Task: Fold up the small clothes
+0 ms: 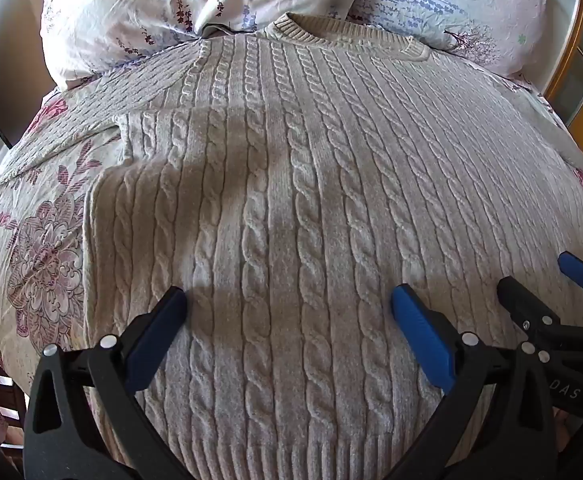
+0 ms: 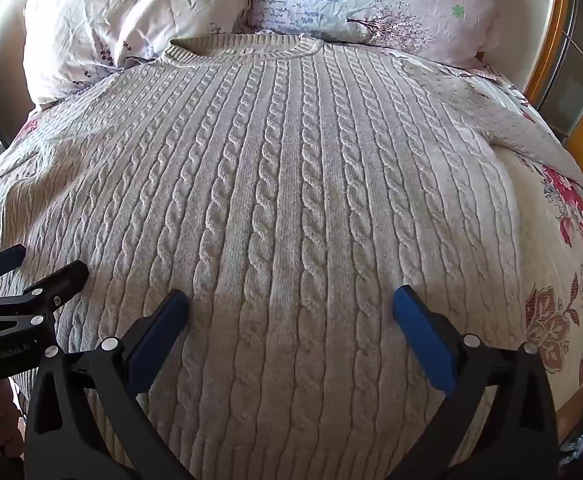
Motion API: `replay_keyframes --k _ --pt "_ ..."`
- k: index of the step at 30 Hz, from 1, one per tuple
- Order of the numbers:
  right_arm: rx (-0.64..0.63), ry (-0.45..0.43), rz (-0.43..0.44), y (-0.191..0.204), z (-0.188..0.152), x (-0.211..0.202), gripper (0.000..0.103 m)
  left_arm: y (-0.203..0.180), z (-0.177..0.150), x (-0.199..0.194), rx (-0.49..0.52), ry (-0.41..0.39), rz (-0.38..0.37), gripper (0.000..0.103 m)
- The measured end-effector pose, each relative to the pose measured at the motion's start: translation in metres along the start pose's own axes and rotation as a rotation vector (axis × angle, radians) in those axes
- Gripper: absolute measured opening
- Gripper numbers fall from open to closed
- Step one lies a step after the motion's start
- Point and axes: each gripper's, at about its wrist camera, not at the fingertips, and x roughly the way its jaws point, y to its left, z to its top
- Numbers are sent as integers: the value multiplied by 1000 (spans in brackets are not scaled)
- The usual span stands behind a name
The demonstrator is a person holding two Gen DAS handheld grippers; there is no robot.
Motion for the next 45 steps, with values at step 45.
replay_keyframes --k 45 --pt "-5 -14 0 -2 0 -2 102 0 0 0 -1 0 -1 101"
